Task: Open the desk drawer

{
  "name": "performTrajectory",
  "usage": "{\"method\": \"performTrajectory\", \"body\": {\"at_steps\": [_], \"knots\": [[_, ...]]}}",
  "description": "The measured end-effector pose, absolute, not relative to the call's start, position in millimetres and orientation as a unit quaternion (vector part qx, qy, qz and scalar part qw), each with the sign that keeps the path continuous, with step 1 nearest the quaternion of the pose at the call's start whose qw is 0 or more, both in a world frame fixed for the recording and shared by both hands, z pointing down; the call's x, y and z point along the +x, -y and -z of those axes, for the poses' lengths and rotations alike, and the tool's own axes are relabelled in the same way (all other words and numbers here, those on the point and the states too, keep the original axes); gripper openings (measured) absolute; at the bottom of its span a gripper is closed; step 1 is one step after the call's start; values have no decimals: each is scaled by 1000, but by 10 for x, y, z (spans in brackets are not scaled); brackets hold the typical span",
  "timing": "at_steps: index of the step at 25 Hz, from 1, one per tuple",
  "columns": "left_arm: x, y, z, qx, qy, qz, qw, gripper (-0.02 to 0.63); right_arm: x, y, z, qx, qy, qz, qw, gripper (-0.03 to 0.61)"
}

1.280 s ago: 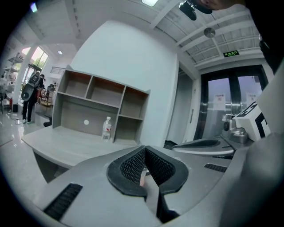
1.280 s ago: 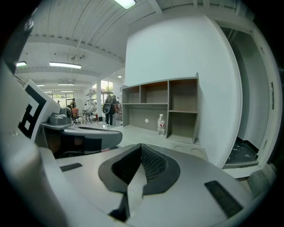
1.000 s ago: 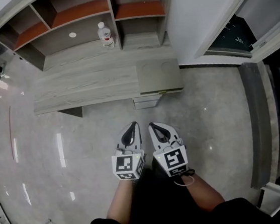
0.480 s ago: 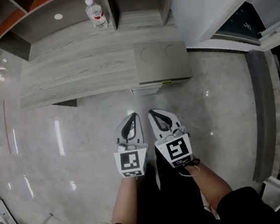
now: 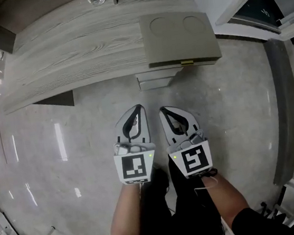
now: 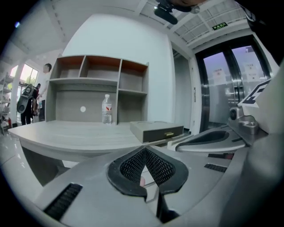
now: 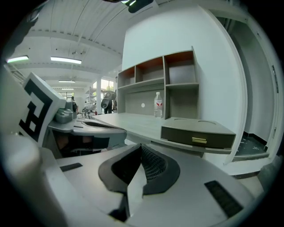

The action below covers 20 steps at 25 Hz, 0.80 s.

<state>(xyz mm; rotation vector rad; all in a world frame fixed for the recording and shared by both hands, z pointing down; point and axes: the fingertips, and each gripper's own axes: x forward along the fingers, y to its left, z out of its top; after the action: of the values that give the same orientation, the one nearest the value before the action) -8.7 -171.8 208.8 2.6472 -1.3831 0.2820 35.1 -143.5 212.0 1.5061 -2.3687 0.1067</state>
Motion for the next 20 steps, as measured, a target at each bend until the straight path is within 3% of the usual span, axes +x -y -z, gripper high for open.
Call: {"method": "performTrajectory", "body": {"at_steps": [20], "knots": [[187,2277,-3780,882,452,-99,91,5,578,2024,-3406,546,821,-15,167,6]]}}
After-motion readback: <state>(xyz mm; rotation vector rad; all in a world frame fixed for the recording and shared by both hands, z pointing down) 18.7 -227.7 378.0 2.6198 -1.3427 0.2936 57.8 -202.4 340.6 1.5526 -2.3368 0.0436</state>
